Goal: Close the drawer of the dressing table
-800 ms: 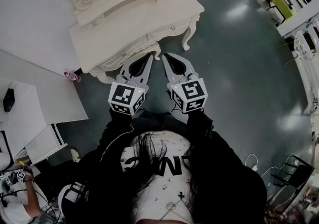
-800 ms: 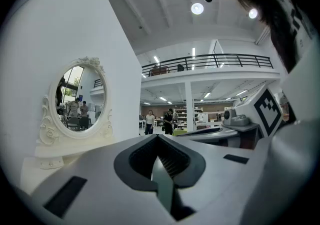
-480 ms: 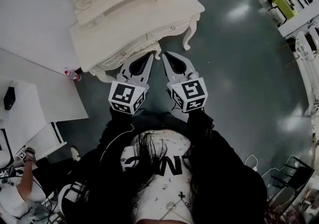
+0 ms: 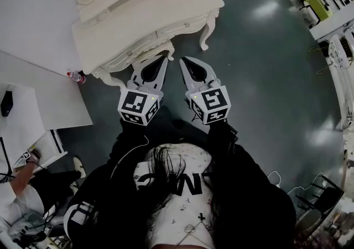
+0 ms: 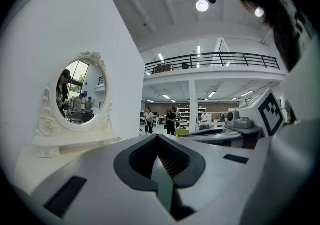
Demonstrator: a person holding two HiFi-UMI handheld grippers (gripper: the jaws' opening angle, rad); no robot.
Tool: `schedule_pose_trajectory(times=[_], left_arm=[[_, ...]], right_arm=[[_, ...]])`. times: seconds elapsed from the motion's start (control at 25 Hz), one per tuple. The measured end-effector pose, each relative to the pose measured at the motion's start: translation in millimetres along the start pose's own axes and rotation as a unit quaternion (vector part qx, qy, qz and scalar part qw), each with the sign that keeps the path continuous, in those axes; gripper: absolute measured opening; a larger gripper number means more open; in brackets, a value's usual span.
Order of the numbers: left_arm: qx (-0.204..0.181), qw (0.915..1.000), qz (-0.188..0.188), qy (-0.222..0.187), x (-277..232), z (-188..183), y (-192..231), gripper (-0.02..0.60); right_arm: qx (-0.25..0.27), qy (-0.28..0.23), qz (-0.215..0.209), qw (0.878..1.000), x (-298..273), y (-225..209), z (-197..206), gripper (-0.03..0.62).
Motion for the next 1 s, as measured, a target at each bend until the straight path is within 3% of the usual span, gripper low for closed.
schedule_pose_trajectory(times=[0.24, 0.52, 1.0], left_arm=[[-0.004, 0.9999, 0.005, 0.008, -18.2, 2.3, 0.7, 0.000], [-0.004, 0.9998, 0.009, 0.019, -51.4, 10.2, 31.4, 0.000], [0.002, 0.9997, 0.018, 0.014, -142.7, 3.3, 159.2, 0.000]], right_arm=[[-0.009, 0.001, 0.001, 1.000, -7.5, -19.0, 2.9, 0.008], [-0.017, 0.009, 0.009, 1.000, -46.2, -44.0, 4.8, 0.008], [-0.043, 0.006, 0.003, 0.999, -192.4, -94.9, -21.5, 0.008]])
Point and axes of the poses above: the fingertips, and each gripper's own axes: x backward along the fingers, y to its left, z out of its underside, the point moved 4 cm from there along x, backward along the fingers, and after that the axes turned 4 degrees about -x, right-handed, at the moved point
